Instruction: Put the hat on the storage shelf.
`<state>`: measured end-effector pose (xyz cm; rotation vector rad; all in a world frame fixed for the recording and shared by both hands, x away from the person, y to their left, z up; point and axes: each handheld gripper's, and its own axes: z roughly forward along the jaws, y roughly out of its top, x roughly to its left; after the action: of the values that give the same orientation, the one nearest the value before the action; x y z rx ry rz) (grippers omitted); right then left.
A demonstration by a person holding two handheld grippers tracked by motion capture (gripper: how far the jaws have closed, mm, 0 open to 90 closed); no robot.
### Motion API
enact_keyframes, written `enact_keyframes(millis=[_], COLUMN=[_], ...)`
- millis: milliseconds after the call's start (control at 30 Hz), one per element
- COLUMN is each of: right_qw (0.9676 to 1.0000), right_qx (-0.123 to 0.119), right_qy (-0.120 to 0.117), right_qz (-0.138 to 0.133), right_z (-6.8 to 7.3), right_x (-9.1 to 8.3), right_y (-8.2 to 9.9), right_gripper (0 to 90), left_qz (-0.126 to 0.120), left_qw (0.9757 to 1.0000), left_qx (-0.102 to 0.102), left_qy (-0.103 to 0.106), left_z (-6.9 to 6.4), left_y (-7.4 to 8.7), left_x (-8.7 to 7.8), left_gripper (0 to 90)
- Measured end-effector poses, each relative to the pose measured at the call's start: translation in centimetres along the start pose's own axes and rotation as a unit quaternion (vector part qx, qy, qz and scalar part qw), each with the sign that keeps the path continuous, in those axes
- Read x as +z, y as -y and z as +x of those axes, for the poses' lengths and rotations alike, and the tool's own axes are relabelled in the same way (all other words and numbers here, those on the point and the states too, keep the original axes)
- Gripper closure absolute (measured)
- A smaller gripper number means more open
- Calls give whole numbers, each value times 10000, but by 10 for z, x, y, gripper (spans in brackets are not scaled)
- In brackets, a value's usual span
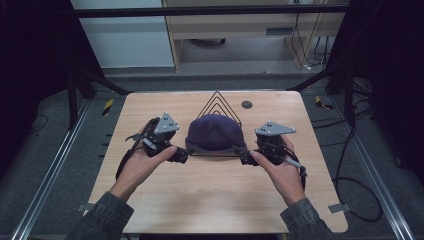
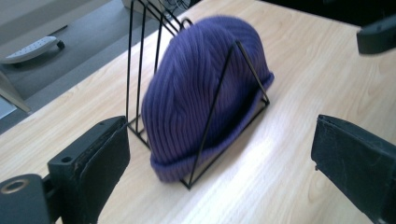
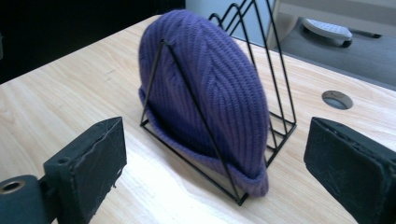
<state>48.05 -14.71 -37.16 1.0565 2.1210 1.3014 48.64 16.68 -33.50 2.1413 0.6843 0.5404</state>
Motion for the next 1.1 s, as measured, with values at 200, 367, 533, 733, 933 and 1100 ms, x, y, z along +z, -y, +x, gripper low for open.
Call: enact_keyframes(millis=[200,367,533,733,933,1100], right_qw=[9999,9996,9984,9966,9941,9901], right_qx=[-70,-172,-380,-494,-577,-542], right_qy=[-127,-213,-312,-466,-599,-767], right_qz=[-21,68,269,460,700,1044], right_z=[8,21,33,42,53,62], right_x=[1,8,20,30,40,58], right_y=[4,8,15,24,41,64], right_gripper=[68,94,97,100,107,111], left_qz=[63,171,252,370,638,820], left_qw=[10000,9999,9996,9990,9972,9949], left_qx=[26,27,-50,-208,-326,-507], left_qy=[13,-6,-76,-123,-205,-298], left_z=[-5,-6,-3,2,6,15], left_y=[20,39,58,87,118,142], left_x=[-13,-21,-24,-24,-17,-2], left_gripper=[37,38,38,39,41,41])
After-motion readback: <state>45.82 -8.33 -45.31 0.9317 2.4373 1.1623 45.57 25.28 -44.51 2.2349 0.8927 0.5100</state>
